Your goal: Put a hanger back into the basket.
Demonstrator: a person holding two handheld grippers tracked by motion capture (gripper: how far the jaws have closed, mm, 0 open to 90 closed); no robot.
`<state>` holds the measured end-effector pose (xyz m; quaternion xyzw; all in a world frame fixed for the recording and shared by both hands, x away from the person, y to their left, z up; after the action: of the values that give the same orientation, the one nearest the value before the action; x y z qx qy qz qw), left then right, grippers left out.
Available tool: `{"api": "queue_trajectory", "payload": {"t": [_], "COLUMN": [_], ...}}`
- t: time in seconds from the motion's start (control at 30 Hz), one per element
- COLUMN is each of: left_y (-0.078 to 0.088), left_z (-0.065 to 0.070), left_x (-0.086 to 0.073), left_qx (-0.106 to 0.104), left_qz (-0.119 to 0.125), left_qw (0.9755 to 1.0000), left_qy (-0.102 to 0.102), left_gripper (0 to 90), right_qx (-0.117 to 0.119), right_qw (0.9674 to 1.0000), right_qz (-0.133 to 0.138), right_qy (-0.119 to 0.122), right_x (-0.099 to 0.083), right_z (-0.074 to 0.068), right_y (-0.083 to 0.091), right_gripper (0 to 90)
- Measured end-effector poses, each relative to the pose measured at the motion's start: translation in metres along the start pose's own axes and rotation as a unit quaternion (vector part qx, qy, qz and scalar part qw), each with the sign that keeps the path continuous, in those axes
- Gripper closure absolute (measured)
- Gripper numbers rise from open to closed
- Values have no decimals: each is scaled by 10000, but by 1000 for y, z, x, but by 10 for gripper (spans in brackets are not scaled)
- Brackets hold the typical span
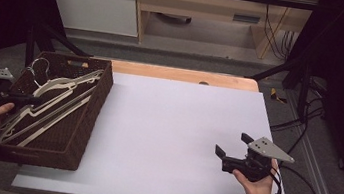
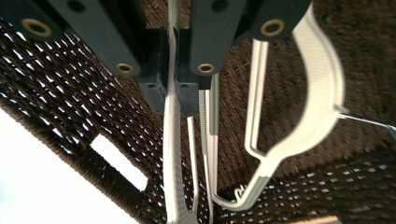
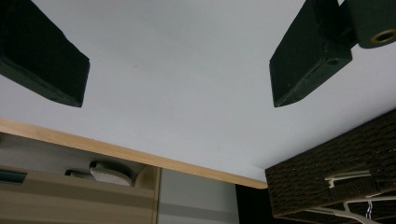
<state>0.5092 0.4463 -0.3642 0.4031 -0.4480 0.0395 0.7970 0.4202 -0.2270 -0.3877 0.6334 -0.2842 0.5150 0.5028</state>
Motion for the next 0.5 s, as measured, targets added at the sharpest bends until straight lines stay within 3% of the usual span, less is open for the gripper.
{"api": "queue_trajectory", "payload": {"t": [0.33,0.5], "left_y": [-9,-13], "left_z": [-5,-6], "left_x": [-12,-14], "left_qx": [234,753], "left_qz": [-56,-331], "left_qw": [9985,9945], "left_qy": [501,643], "left_gripper": [843,821], "right_qx": [6,22], "right_qw": [10000,10000], "right_qz": [9,7], "right_qy": [1,23], "right_x": [1,0], "right_z": [-1,-1], "right_y": [1,1], "right_gripper": [53,54]}}
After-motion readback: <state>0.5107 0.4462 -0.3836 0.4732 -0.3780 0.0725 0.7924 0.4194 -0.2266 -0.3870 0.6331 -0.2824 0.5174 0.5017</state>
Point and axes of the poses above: each handheld gripper's, and its own axes: y roughly backward along the jaws, x roughly out of its top, z roughly to its right, the point moved 1 cm from there along -y, roughly forward along the jaws, and after that the axes turned 10 degrees about -x, right-handed, at the moved point
